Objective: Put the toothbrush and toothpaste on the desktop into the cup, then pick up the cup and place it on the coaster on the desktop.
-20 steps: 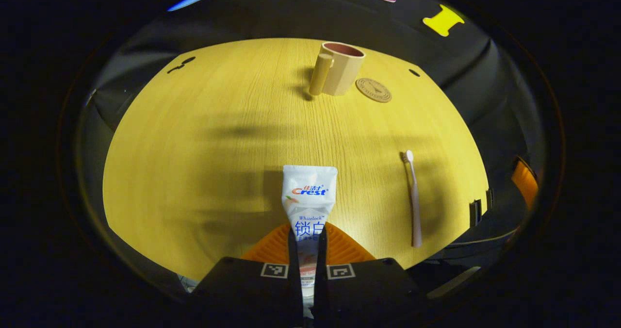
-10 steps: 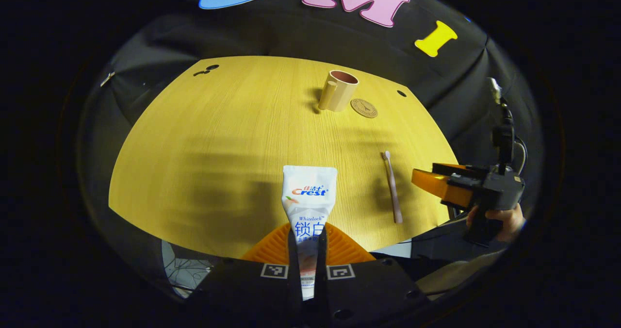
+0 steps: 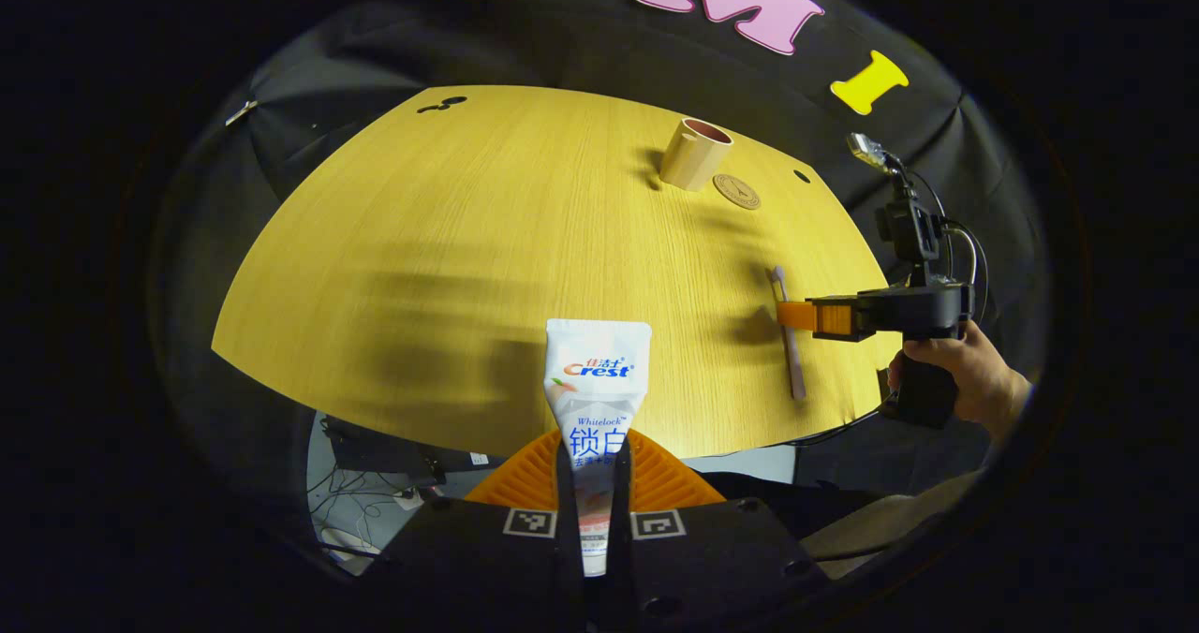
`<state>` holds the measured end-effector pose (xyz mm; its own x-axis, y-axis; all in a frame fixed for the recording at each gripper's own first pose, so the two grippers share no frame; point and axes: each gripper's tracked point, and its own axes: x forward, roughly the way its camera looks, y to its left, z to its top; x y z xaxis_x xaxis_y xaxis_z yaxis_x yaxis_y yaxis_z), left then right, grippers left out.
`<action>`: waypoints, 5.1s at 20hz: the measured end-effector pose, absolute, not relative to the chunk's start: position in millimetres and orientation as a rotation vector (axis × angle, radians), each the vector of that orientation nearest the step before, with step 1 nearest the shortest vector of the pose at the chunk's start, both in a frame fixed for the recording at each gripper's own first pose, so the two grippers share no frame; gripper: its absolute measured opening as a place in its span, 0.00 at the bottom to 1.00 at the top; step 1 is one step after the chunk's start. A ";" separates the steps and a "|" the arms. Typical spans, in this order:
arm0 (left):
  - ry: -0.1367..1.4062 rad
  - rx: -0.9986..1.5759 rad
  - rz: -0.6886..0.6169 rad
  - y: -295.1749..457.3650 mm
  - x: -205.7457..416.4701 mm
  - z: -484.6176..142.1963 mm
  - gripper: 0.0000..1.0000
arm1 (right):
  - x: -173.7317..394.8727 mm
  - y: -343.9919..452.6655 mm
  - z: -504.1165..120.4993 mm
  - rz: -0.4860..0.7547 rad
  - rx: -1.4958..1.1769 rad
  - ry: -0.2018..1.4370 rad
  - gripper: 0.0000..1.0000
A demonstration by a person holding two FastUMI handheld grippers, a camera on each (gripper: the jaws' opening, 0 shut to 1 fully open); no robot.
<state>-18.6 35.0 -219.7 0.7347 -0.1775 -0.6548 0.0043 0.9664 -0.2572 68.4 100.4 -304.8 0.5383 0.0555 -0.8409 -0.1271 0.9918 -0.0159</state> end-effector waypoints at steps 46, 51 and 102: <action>-0.028 -0.230 -0.182 -94.8 276.4 46.0 0.14 | 64.8 -5.2 -118.9 0.472 0.571 0.469 0.06; -0.040 -0.244 -0.119 -88.1 340.7 29.7 0.14 | 65.6 -29.0 -128.5 0.428 0.581 0.478 0.06; 0.349 -0.142 -0.040 -64.5 85.3 -135.3 0.96 | 312.7 108.1 -45.4 0.531 0.710 0.154 0.05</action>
